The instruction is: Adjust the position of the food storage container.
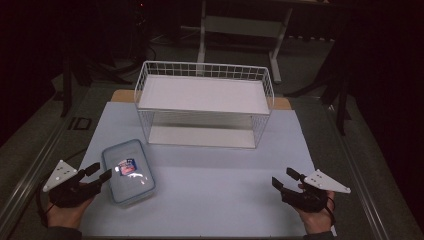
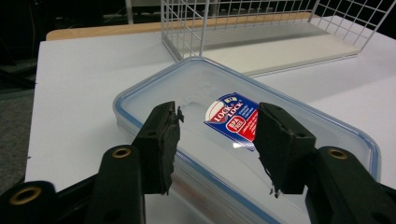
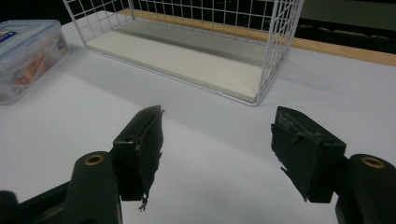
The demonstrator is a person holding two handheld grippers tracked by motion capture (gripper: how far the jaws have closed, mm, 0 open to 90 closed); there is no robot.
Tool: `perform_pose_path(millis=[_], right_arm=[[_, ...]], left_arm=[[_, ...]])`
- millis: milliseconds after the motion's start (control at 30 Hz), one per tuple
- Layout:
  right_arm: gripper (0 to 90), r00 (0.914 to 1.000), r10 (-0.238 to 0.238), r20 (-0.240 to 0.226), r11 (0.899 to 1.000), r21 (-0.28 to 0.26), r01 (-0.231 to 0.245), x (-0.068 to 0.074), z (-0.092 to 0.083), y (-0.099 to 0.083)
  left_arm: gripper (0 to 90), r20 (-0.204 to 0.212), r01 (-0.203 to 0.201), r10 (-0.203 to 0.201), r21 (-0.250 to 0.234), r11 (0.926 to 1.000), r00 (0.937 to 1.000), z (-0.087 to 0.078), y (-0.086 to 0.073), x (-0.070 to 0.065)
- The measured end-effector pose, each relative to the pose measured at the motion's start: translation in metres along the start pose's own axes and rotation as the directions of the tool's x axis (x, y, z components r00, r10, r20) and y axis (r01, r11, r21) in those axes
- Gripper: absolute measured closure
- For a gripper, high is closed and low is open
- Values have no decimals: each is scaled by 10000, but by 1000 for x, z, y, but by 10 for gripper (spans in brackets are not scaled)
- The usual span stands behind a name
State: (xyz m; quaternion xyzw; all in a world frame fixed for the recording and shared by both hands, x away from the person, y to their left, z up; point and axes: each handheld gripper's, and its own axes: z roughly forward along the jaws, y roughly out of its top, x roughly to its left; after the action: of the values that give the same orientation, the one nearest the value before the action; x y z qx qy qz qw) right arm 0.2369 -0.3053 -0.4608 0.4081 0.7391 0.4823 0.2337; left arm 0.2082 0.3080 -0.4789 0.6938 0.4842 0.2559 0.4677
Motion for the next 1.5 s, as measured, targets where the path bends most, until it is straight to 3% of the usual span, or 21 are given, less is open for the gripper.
perform_pose_path(millis=[267,500,567,600,633,667,767,867,1067,1233,1333,1500], right_arm=[[326,9999,124,-2,9999,-31,-124,-1,0,-1],[322,9999,121,-80,9999,-8,-121,-1,0,-1],[321,9999,142,-89,9999,-11,-142,-2,0,-1],[320,9998,158,-102,9999,-4,-158,-2,0,-1],[319,9997,199,-143,9998,-5,-199,-2,0,-1],[318,9997,203,-149,9998,-16,-204,-2,0,-1],[318,9997,204,-157,9998,-57,-205,-2,0,-1],[319,9996,222,-161,9997,-76,-224,-2,-1,-1],[319,9995,261,-195,9996,-95,-263,-3,-2,-2],[320,9993,265,-254,9996,-94,-267,-3,-1,-2],[323,9993,234,-286,9997,-88,-237,-2,-1,-2],[329,9992,236,-308,9997,-28,-237,-2,0,-2]], left_arm=[[552,231,168,-169,71,9998,9996,1,-2,4],[643,349,131,-154,649,9978,9993,7,-7,3],[728,301,116,-141,837,9964,9994,8,-8,4],[728,273,214,-243,1030,9945,9993,9,-10,5],[865,357,385,-424,1032,9939,9985,9,-11,7],[893,435,519,-565,1006,9936,9975,9,-12,8],[896,358,640,-681,1041,9925,9970,7,-12,10],[896,4,550,-556,1378,9889,9985,6,-13,9],[898,-552,181,-65,2141,9766,9985,10,-15,6],[898,-881,337,-100,2720,9617,9961,15,-18,8],[898,-882,286,-31,2891,9569,9961,17,-19,7],[899,-753,221,2,2953,9551,9972,18,-19,5]])
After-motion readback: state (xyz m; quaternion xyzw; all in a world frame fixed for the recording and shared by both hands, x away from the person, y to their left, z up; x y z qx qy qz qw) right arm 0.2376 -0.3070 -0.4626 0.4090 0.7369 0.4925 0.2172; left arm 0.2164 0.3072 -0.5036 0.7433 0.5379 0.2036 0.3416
